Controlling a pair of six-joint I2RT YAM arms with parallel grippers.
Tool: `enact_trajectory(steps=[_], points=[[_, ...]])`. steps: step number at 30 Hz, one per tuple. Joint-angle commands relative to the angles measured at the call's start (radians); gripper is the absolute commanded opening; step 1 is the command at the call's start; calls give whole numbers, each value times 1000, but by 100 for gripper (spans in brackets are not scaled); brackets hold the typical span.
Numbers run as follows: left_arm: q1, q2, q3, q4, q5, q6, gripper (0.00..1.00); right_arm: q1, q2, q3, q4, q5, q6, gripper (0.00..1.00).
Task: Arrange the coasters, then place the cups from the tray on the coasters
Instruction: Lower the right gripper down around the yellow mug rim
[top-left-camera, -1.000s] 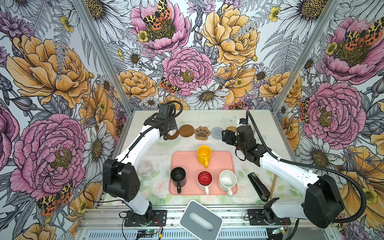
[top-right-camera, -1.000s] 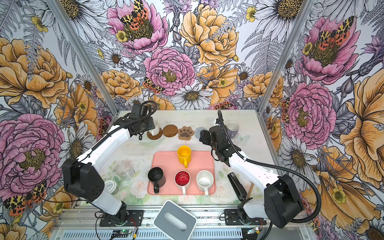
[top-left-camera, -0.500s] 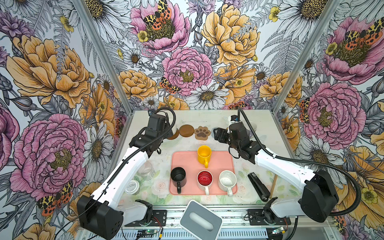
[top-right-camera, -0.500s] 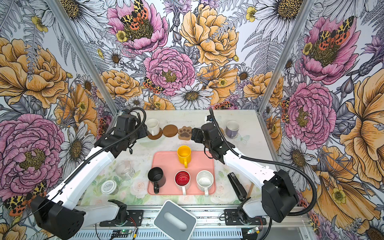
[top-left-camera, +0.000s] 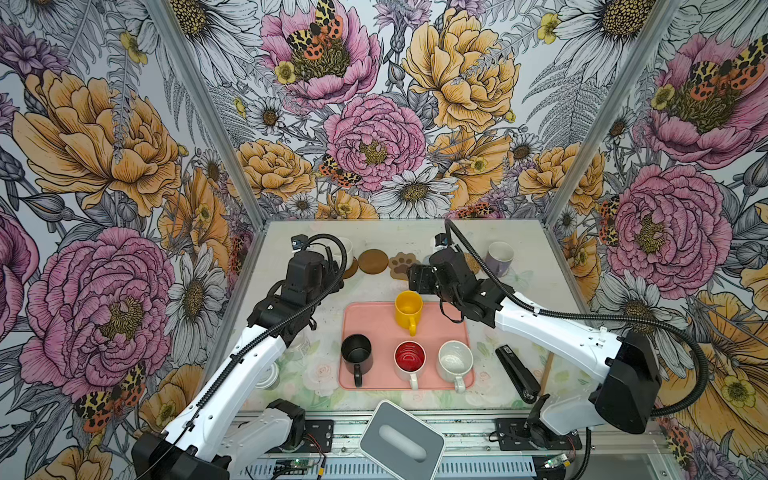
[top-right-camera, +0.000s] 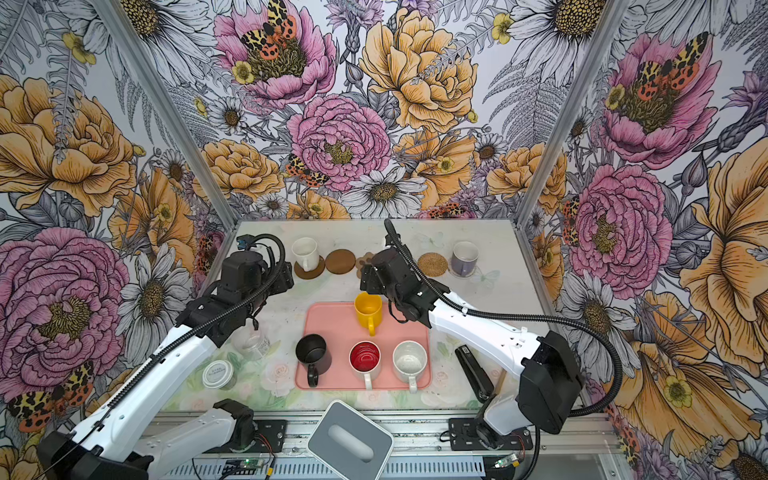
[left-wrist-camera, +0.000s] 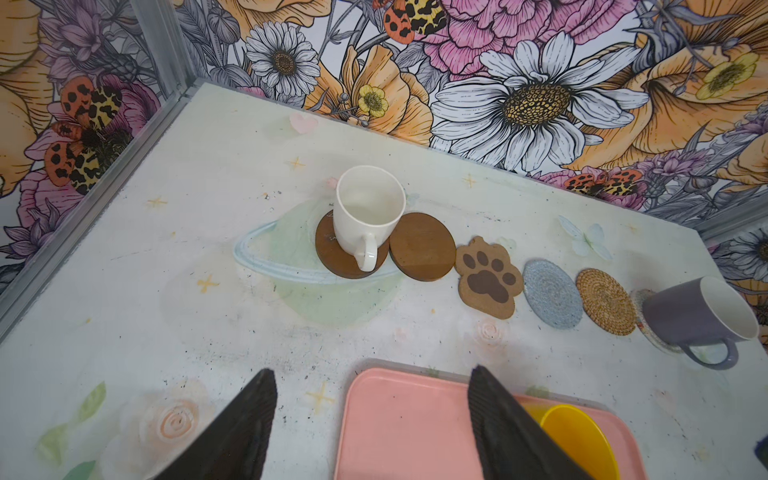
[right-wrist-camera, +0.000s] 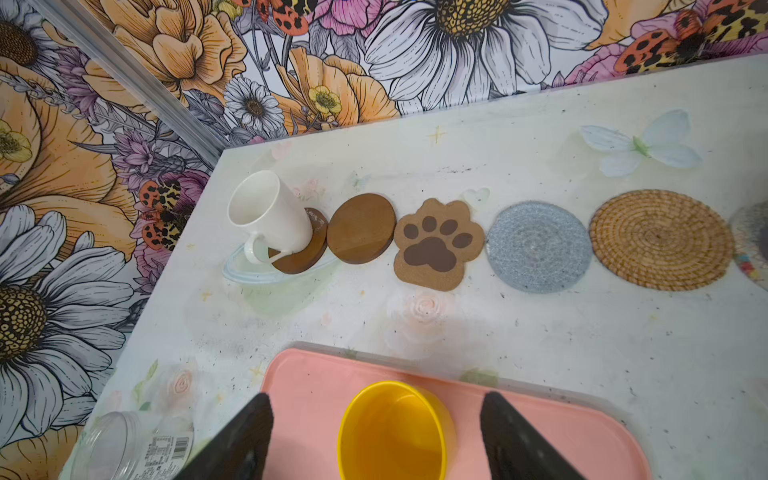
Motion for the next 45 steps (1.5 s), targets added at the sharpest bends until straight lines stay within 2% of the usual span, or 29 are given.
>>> enact_trajectory(steps=[1, 9, 20, 29, 34, 45], points=[[23, -26, -26, 67, -3, 37, 75, 60, 29, 42, -121, 74, 8, 81], [73, -30, -69, 114, 84, 34, 75, 124, 84, 67, -185, 19, 50, 80], [104, -42, -92, 122, 110, 39, 76, 134, 52, 4, -272, 8, 103, 79], [106, -24, -87, 135, 147, 34, 76, 136, 105, -28, -276, -72, 120, 76], [108, -28, -87, 135, 153, 40, 76, 134, 115, -46, -275, -81, 140, 73], [113, -31, -93, 136, 158, 38, 76, 120, 189, -33, -273, -86, 147, 57]])
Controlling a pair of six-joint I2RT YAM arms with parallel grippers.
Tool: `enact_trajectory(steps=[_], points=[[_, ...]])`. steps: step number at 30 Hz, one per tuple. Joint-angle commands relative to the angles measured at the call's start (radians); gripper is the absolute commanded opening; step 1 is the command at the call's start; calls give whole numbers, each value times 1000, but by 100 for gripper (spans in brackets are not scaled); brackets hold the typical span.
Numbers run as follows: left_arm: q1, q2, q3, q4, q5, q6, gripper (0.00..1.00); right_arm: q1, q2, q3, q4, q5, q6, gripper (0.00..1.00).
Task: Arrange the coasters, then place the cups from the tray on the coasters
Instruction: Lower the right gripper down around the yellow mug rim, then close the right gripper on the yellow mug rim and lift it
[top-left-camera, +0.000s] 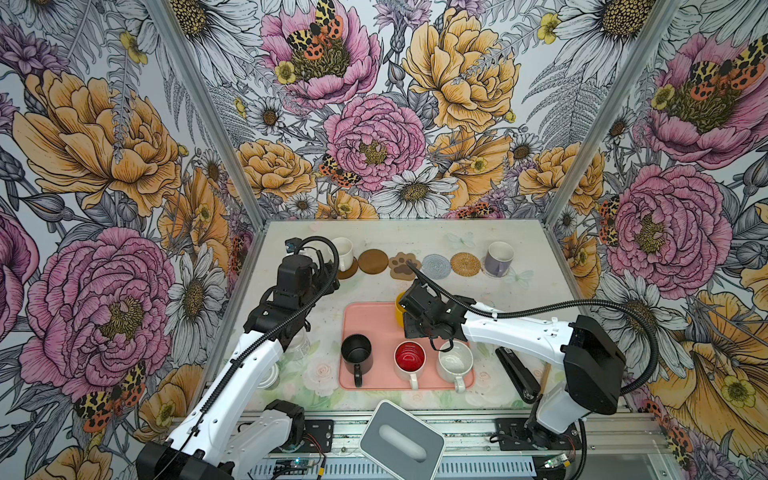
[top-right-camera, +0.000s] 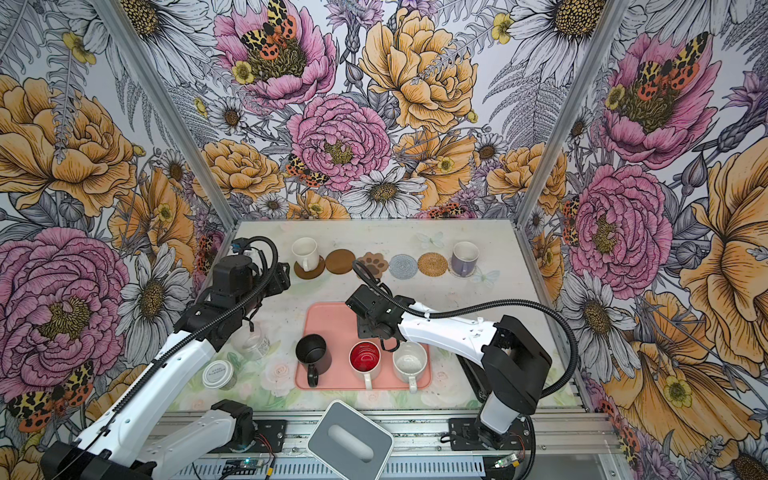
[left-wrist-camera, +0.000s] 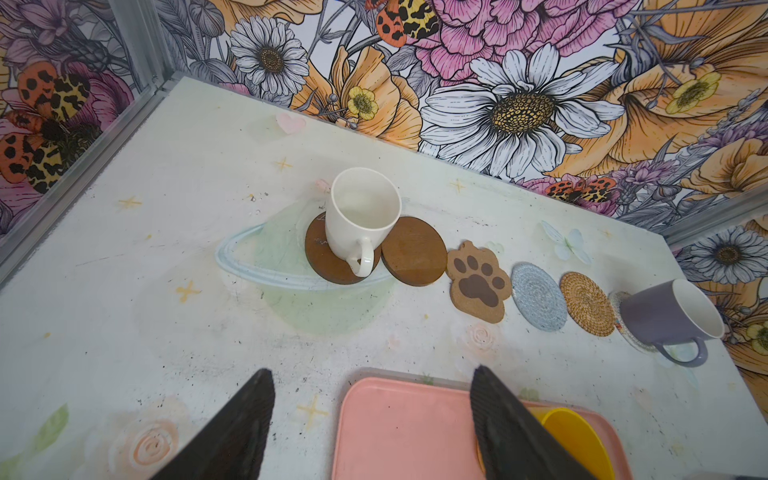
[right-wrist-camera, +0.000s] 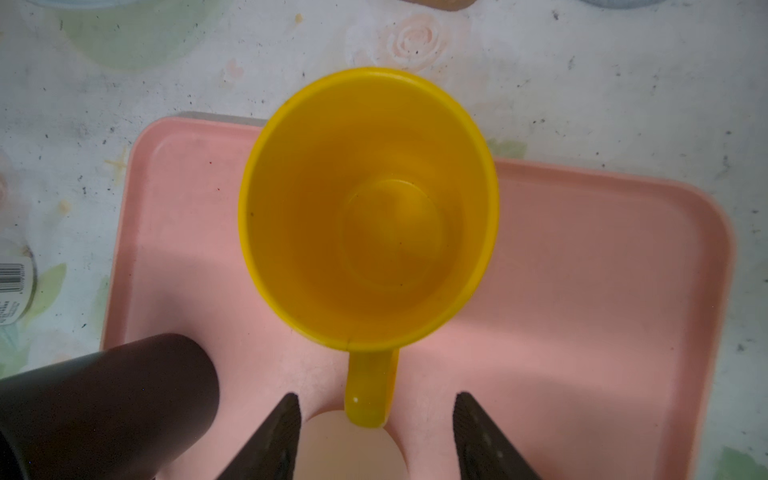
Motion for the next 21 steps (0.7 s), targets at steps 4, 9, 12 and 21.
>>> enact_trajectory(steps=[4, 9, 12, 21], points=[[11, 5, -11, 35, 21, 17, 76, -25, 36, 23, -3, 7, 1, 50], [18, 20, -12, 35, 24, 22, 76, -41, 51, 36, -1, 6, -15, 47], [23, 23, -15, 37, 27, 22, 76, -48, 66, 44, -1, 2, -24, 46], [35, 26, -17, 37, 30, 25, 77, -60, 118, 81, -1, -27, -46, 43]])
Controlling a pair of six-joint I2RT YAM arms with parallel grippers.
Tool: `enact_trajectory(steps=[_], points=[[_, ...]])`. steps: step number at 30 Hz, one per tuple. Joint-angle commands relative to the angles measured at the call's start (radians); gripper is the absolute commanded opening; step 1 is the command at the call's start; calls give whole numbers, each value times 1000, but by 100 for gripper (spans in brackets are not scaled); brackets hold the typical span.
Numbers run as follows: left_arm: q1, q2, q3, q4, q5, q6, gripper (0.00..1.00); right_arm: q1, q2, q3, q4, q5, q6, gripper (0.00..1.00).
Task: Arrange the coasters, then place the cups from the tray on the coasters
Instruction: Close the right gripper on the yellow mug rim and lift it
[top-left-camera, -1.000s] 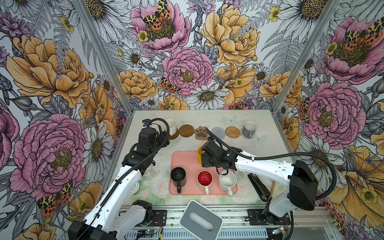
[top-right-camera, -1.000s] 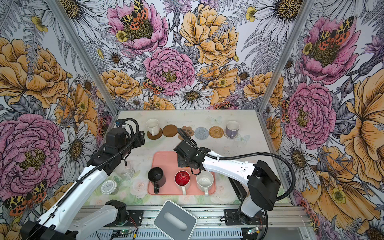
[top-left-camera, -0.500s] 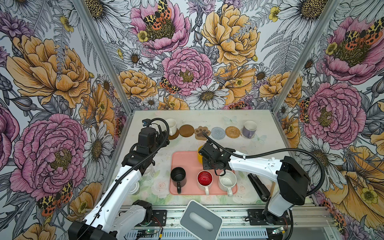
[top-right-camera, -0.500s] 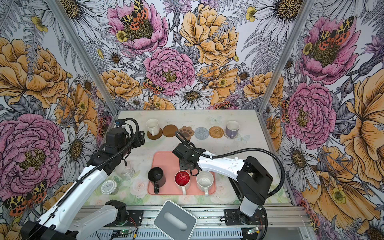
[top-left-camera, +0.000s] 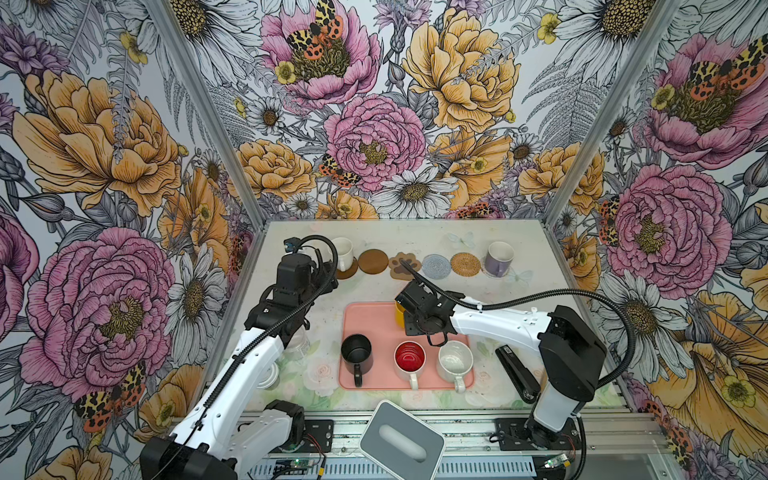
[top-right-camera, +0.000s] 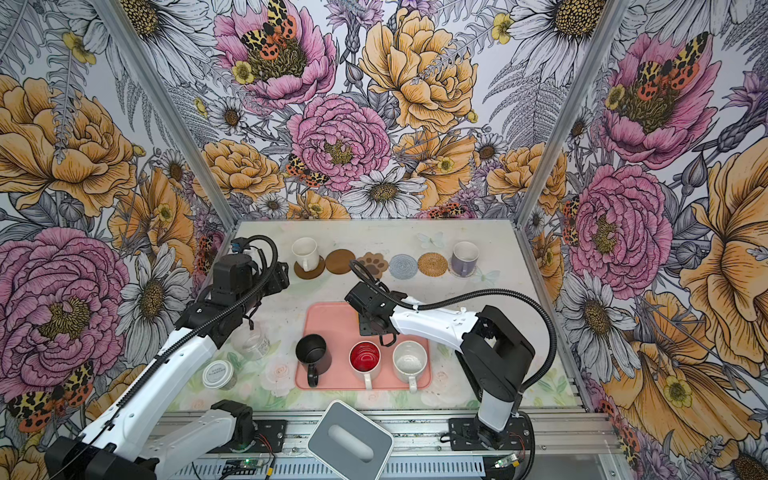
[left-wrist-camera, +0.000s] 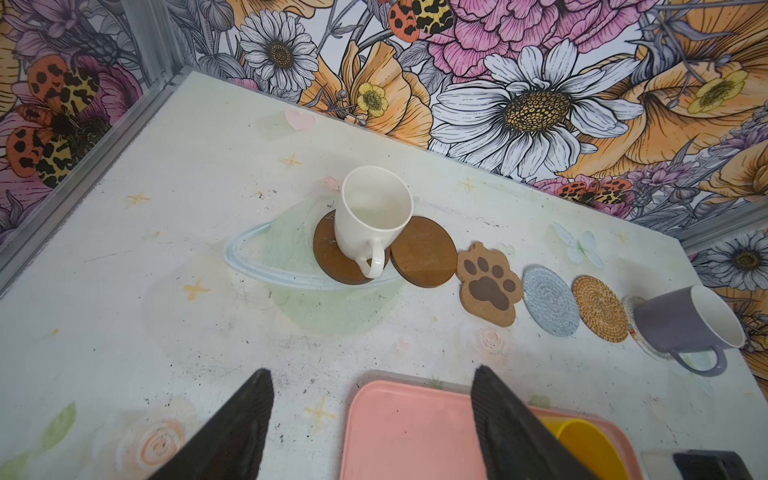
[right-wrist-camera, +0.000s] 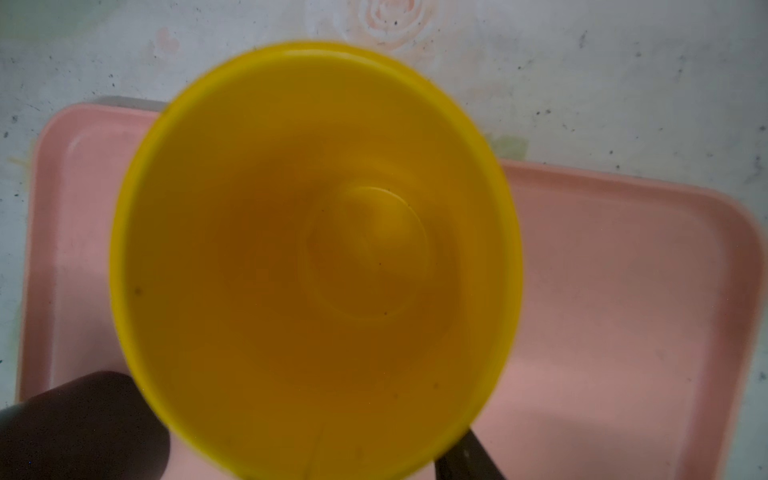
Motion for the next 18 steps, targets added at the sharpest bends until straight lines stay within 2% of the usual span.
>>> enact_trajectory(steps=[1, 14, 18], points=[[13, 5, -16, 32, 23, 21, 77, -10, 17, 41, -2, -10, -15, 40], [19, 5, -18, 32, 29, 18, 77, -11, 36, 50, -1, -22, -17, 1], [20, 1, -19, 32, 31, 16, 77, -10, 25, 50, -2, -20, -20, 0]])
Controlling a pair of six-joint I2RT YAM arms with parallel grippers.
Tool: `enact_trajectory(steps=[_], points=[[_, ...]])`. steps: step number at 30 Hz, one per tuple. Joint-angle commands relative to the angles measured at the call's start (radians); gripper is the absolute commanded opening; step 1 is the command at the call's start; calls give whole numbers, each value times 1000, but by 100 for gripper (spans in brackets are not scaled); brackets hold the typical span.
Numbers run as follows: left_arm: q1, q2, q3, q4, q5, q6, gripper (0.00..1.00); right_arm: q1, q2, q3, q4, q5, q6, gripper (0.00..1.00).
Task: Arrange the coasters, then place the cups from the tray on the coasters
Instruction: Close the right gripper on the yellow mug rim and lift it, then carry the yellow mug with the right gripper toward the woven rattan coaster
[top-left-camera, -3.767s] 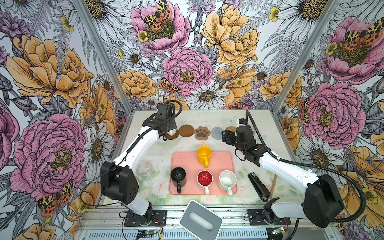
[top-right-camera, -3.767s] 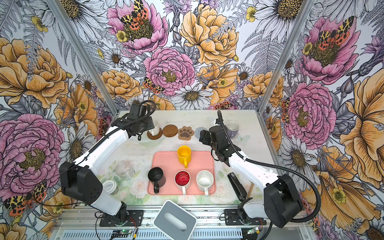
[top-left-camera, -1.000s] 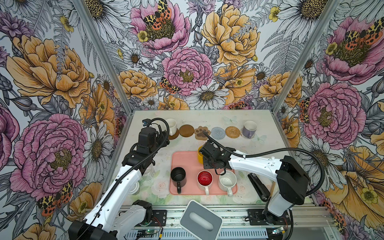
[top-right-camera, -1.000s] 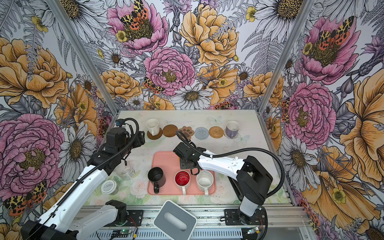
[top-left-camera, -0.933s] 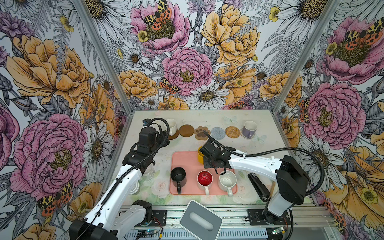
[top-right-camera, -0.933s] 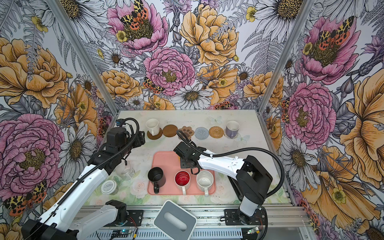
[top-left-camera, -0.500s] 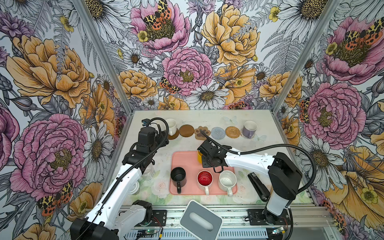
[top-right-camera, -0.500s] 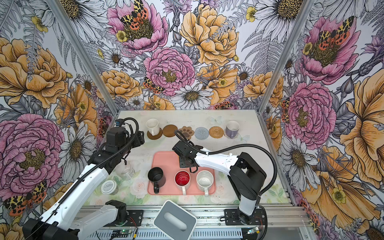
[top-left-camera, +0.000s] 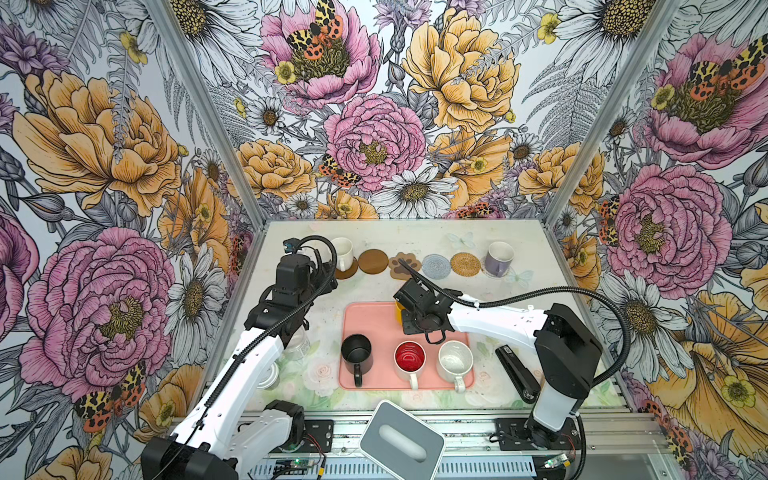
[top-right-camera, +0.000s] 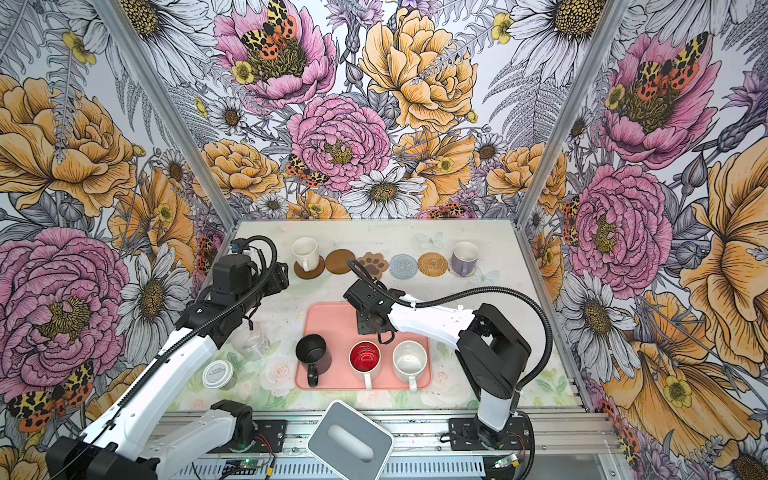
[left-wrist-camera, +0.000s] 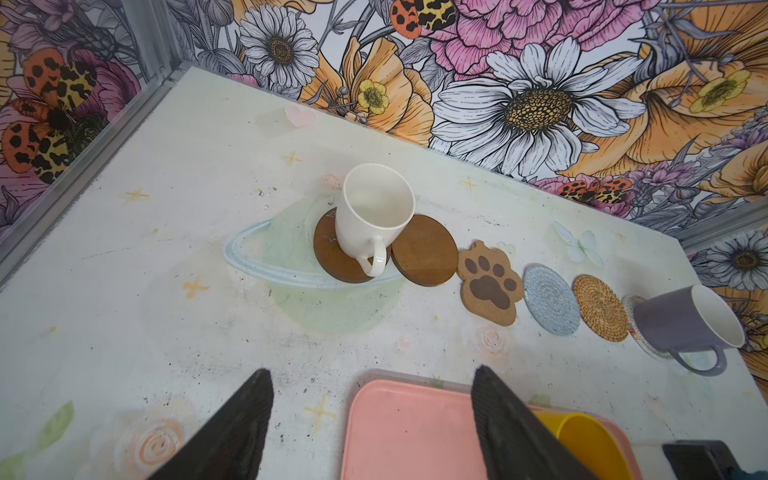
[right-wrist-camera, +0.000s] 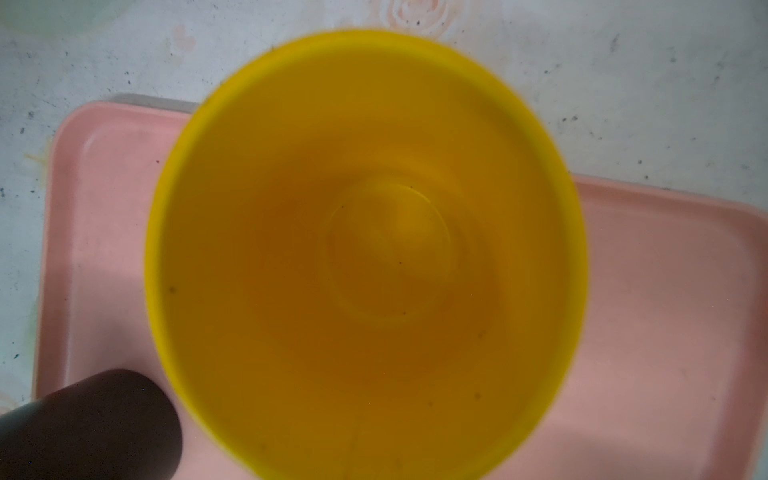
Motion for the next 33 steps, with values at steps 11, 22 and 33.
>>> enact_trajectory(steps=[11, 22, 33], points=[[11, -9, -15, 24, 12, 18, 77, 5, -45, 41, -2, 51, -29, 0], [17, -6, -16, 24, 14, 17, 77, 10, -83, 40, -2, 91, -31, 0], [19, -3, -18, 25, 14, 17, 77, 12, -107, 50, -2, 132, -39, 0]])
